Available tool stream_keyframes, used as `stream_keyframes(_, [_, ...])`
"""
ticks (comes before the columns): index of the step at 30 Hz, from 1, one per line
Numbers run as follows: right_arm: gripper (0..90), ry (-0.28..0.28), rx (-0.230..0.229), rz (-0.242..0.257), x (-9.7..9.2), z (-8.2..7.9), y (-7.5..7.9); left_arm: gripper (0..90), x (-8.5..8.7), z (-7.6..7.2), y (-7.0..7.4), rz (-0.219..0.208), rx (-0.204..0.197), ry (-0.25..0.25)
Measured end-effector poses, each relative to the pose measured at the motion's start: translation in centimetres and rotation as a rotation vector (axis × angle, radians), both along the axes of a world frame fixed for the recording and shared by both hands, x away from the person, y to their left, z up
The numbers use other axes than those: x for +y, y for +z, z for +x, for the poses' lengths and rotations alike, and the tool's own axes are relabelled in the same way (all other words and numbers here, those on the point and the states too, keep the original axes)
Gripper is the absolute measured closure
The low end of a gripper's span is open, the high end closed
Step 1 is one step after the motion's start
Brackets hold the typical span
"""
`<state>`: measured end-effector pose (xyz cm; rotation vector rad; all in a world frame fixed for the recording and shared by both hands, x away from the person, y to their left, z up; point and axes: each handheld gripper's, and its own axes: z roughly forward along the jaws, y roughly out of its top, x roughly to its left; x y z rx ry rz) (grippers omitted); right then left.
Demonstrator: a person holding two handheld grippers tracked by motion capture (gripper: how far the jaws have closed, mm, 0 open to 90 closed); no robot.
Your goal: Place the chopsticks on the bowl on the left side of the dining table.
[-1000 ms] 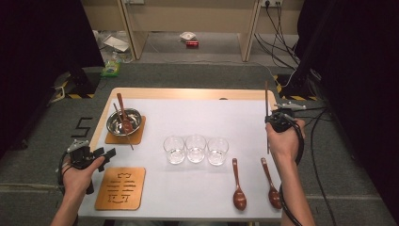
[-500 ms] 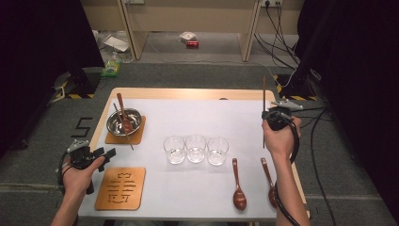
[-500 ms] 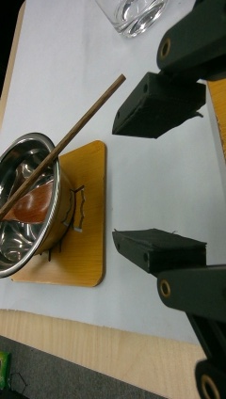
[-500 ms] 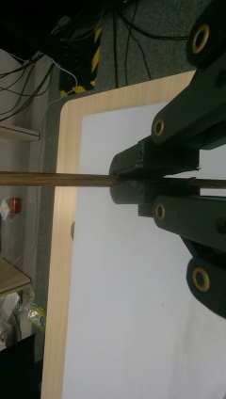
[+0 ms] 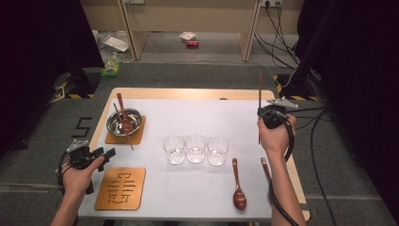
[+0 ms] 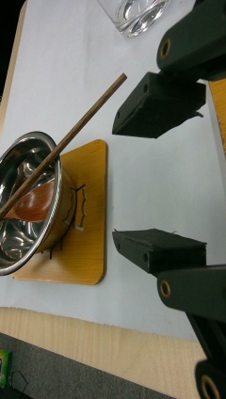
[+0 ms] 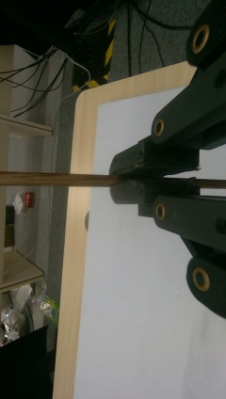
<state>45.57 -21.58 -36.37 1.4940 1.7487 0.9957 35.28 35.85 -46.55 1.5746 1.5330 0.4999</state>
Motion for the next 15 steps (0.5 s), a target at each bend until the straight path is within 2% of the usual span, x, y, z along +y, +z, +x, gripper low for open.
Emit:
stream_keyframes(8, [85.8,0.014,-0.031,0.008,1.0,0.4,0.4,41.5,0.0,0.0,0.1,0.0,-0.003,0.0])
stream_keyframes(15, [85.8,0.023,-0.041,0.017,1.9,0.7,0.5,41.3,0.0,0.0,0.1,-0.002,-0.004,-0.001])
